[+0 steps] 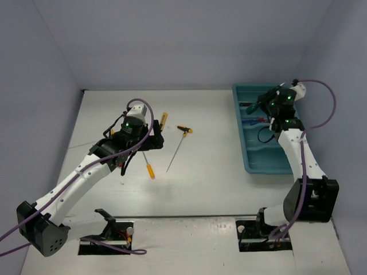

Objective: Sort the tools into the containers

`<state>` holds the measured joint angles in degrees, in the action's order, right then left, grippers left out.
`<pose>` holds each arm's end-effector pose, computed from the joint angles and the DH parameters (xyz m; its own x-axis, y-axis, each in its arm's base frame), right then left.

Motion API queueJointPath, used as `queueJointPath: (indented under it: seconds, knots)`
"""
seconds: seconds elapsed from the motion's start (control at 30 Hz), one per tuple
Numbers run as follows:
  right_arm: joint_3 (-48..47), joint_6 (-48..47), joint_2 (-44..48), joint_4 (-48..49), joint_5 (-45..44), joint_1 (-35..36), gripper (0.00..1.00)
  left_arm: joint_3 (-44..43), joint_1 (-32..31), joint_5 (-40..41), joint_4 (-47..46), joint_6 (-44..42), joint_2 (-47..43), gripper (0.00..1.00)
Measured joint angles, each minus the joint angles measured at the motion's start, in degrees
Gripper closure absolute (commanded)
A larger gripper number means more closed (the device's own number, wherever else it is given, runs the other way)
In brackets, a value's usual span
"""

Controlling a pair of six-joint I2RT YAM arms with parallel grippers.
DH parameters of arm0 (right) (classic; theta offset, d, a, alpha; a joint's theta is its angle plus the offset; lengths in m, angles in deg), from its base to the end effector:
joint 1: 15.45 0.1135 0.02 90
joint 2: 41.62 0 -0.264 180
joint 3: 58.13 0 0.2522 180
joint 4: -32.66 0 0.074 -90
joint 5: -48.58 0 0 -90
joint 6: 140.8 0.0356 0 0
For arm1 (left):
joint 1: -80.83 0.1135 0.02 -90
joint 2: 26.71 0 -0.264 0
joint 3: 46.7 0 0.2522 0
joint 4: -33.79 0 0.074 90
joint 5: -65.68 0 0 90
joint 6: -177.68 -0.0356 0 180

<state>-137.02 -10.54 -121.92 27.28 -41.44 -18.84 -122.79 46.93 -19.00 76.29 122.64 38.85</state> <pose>0.3359 -0.0199 0.3546 -0.0516 0.6504 -0.7578 0.1217 0.7573 0.6417 0.2106 -0.1376 0.3420 -0.6410 -0.2567 -0.7234 0.1498 0.8825 -0.4459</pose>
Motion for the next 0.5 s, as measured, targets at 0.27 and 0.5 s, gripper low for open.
queueJointPath:
  seconds: [0.27,0.5]
  knots:
    - [-8.19,4.38,-19.26,-0.09,-2.55,-7.41,0.93,9.54,1.72,2.49,7.24,6.33,0.61,0.16]
    - [-12.76,8.51,-30.63,-0.61,-2.62,-7.84,0.5,9.57,1.91,2.62,7.34,8.26,10.59,0.16]
